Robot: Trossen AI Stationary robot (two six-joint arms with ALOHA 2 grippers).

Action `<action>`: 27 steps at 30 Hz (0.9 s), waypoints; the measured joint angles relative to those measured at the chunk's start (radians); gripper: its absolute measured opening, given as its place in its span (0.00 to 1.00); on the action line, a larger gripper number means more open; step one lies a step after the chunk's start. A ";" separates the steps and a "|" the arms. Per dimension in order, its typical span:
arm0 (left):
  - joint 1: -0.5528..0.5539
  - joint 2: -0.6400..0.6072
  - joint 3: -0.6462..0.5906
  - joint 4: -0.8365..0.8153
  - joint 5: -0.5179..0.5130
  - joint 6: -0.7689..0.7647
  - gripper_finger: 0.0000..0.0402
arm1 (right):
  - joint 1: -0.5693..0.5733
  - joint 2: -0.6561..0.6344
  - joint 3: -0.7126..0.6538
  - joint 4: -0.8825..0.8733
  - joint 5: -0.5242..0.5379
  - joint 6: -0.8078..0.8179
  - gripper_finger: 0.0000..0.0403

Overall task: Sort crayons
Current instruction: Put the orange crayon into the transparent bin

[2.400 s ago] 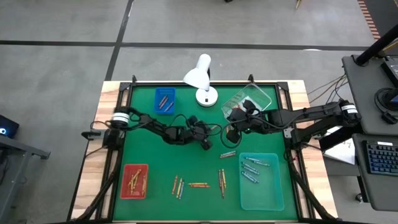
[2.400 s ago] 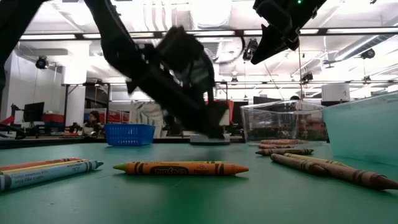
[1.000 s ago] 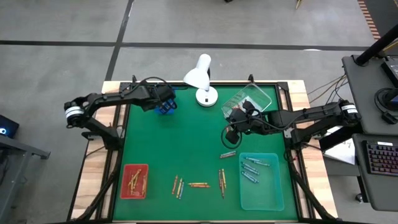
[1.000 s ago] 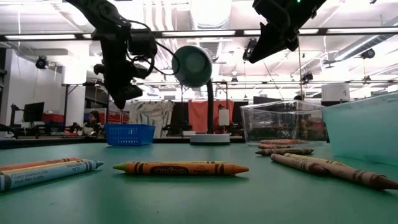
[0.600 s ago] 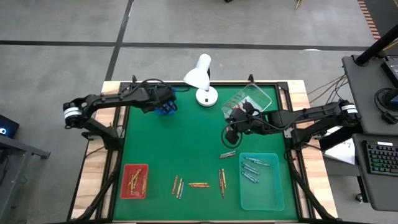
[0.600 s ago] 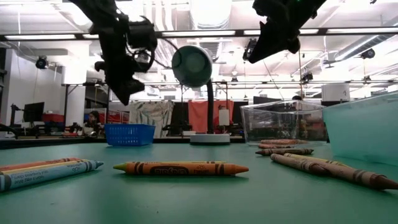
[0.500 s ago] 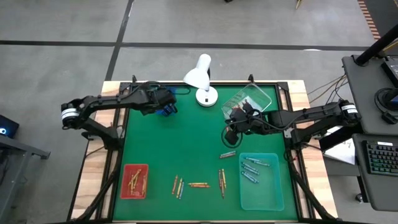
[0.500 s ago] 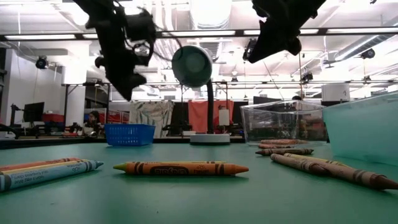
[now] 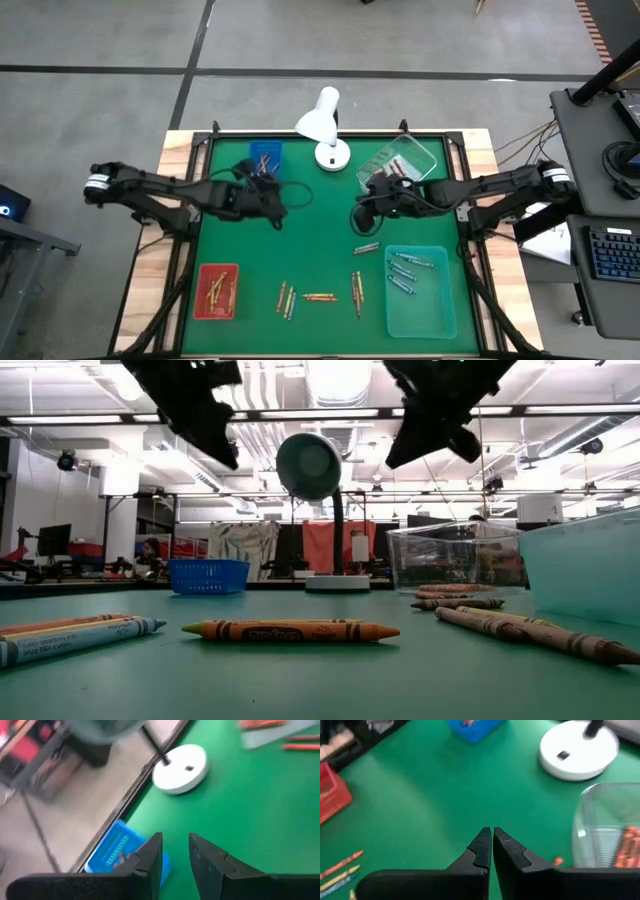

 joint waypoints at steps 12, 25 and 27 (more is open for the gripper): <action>-0.228 -0.002 -0.005 0.046 0.001 0.202 0.19 | 0.002 0.284 0.328 -0.441 -0.144 -0.040 0.02; -0.265 -0.044 -0.005 0.017 -0.021 0.269 0.19 | -0.005 0.518 0.587 -0.863 -0.148 -0.863 0.02; -0.265 -0.054 -0.005 -0.020 -0.046 0.264 0.19 | -0.009 0.535 0.587 -0.866 -0.148 -0.991 0.02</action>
